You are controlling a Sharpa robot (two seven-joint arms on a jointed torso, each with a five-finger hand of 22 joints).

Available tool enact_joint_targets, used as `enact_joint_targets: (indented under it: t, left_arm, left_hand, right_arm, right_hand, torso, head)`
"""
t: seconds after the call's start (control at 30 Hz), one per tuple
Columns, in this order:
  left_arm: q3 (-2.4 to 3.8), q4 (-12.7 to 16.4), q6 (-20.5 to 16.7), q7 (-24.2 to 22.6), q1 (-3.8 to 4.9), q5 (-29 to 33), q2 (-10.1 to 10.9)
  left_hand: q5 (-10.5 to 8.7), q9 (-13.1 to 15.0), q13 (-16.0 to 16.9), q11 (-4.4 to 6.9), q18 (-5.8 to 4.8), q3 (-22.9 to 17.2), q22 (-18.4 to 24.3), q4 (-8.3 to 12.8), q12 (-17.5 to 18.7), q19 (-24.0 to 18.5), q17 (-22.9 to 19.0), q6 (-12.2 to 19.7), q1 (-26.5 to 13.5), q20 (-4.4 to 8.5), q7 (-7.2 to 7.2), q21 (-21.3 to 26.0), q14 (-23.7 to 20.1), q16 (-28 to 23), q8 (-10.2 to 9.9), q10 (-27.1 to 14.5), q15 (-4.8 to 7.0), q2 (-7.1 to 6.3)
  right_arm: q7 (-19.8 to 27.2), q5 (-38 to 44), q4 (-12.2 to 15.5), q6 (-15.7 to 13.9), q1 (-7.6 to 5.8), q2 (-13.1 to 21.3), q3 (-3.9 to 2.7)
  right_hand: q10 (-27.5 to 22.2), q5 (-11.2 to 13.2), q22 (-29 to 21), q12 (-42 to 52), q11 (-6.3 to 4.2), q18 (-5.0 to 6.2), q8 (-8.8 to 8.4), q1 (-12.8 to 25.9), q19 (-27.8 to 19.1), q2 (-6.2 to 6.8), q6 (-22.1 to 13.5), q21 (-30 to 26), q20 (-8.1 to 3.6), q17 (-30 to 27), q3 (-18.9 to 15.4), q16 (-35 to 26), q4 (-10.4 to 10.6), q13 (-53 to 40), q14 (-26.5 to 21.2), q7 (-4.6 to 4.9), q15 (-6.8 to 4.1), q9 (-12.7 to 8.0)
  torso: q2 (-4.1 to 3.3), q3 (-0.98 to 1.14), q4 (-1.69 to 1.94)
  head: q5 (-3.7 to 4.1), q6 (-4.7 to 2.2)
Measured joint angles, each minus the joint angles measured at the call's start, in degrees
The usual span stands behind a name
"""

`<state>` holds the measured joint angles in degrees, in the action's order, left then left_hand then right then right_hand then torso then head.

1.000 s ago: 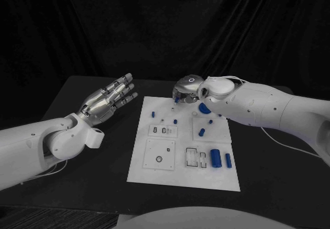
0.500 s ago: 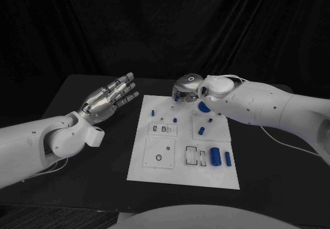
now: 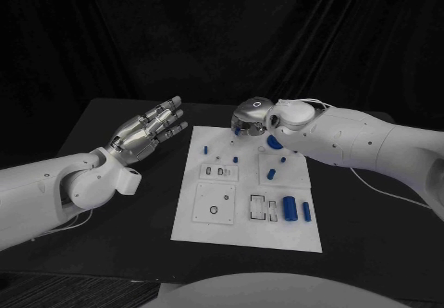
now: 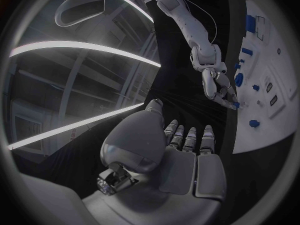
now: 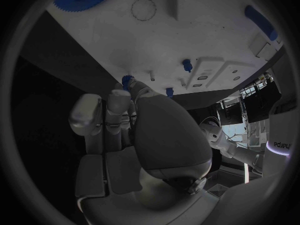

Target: Assemble the parts on the task board

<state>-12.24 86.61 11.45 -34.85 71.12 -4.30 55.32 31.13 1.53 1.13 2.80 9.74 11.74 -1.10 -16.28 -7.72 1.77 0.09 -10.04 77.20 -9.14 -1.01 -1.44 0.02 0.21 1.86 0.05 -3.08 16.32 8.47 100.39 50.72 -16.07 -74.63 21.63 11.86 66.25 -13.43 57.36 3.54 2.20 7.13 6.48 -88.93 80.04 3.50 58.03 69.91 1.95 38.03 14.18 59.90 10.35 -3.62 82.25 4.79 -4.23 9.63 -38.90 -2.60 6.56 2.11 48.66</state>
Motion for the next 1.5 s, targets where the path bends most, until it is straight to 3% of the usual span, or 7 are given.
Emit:
enact_joint_targets:
  t: [0.57,0.77,1.1,1.27,1.37,1.5]
  left_arm:
    - [0.00,-0.2,0.5,0.5,0.00,0.0,-0.1]
    - [0.00,-0.2,0.6,0.7,0.00,0.0,-0.2]
    - [0.00,-0.4,0.9,0.9,0.00,0.0,-0.2]
    - [0.00,-0.5,1.0,1.0,0.00,0.0,-0.3]
    - [0.00,-0.5,1.1,1.0,0.00,0.0,-0.3]
    - [0.00,-0.5,1.1,1.1,0.00,0.0,-0.3]
  left_hand:
    - [0.45,0.5,0.1,-0.58,0.01,-1.1,-0.1,-0.3,-0.5,0.2,0.1,-2.8,0.7,-0.21,1.33,0.0,0.2,0.2,1.0,0.2,-0.21,0.22]
    - [0.67,0.5,0.1,-0.76,0.01,-1.3,-0.1,-0.2,-0.5,0.2,0.1,-3.0,0.7,-0.23,1.53,0.0,0.2,0.2,1.3,0.4,-0.21,0.22]
    - [0.71,0.5,0.1,-0.96,0.01,-1.4,-0.1,0.0,-0.5,0.4,0.1,-3.0,0.7,-0.41,1.55,0.0,0.2,0.2,1.3,0.2,-0.20,0.22]
    - [0.90,0.5,0.1,-0.96,0.01,-1.6,-0.1,-0.2,-0.5,0.4,0.1,-3.2,0.7,-0.41,1.73,-0.2,0.2,0.2,1.5,0.2,-0.20,0.22]
    - [0.89,0.5,0.1,-0.96,0.01,-1.6,-0.1,-0.2,-0.7,0.4,0.1,-3.2,0.7,-0.41,1.73,-0.2,0.2,0.2,1.5,0.2,-0.20,0.22]
    - [0.89,0.5,0.1,-0.96,0.01,-1.6,-0.1,-0.2,-0.7,0.4,0.1,-3.2,0.7,-0.41,1.74,-0.2,0.2,0.2,1.5,0.2,-0.20,0.22]
  right_arm:
    - [-0.4,0.0,-0.1,0.1,0.03,-0.5,0.00]
    - [-1.1,0.0,-0.1,0.9,0.04,-0.6,0.00]
    - [-2.3,0.0,-0.1,2.9,0.10,-0.4,0.00]
    - [-2.6,0.0,0.0,3.3,0.10,-0.3,-0.03]
    - [-2.7,0.0,0.3,3.2,0.10,0.0,-0.03]
    - [-3.0,0.0,1.3,2.2,0.09,1.1,-0.01]
  right_hand:
    - [-0.7,0.0,-0.2,0.0,-0.07,0.00,-0.80,0.4,-0.2,0.35,-1.0,0.0,0.20,-0.5,1.1,-0.5,-0.2,0.0,-0.2,0.21,0.20,0.0]
    - [-4.3,0.2,-0.7,0.0,0.66,0.01,-2.45,1.5,-0.9,1.48,-4.0,-0.5,0.52,-1.4,2.3,-1.3,-0.2,0.0,-1.0,-0.73,0.86,-0.6]
    - [-5.0,0.2,-0.7,0.0,0.54,0.01,-1.82,1.9,-1.4,1.87,-3.0,-0.9,0.81,-1.6,3.4,-1.7,-0.9,0.0,-1.5,-0.31,0.71,-0.2]
    - [-5.3,0.2,-0.6,0.0,0.64,0.01,-1.78,2.2,-1.5,2.16,-2.8,-0.9,0.72,-1.5,3.6,-1.7,-1.1,0.0,-1.7,-0.54,0.91,-0.2]
    - [-6.7,0.2,-0.7,0.0,0.97,0.01,-2.44,2.6,-1.8,2.59,-4.2,-1.3,0.99,-1.9,4.1,-2.1,-1.3,0.0,-2.0,-1.26,1.17,-0.4]
    - [-8.4,0.2,-0.9,0.0,1.26,0.01,-2.67,3.2,-2.1,3.15,-6.7,-1.4,0.93,-2.4,4.4,-2.4,-1.6,0.0,-2.5,-1.15,1.23,-1.0]
  torso:
    - [0.07,-0.02,-0.04]
    - [0.08,-0.02,-0.04]
    - [0.10,-0.04,-0.06]
    - [0.12,-0.02,-0.08]
    - [0.12,-0.02,-0.10]
    - [0.13,0.00,-0.12]
  head:
    - [-0.09,0.19]
    - [-0.13,0.36]
    - [-0.14,0.66]
    - [-0.07,0.81]
    - [-0.04,0.87]
    - [-0.11,0.69]
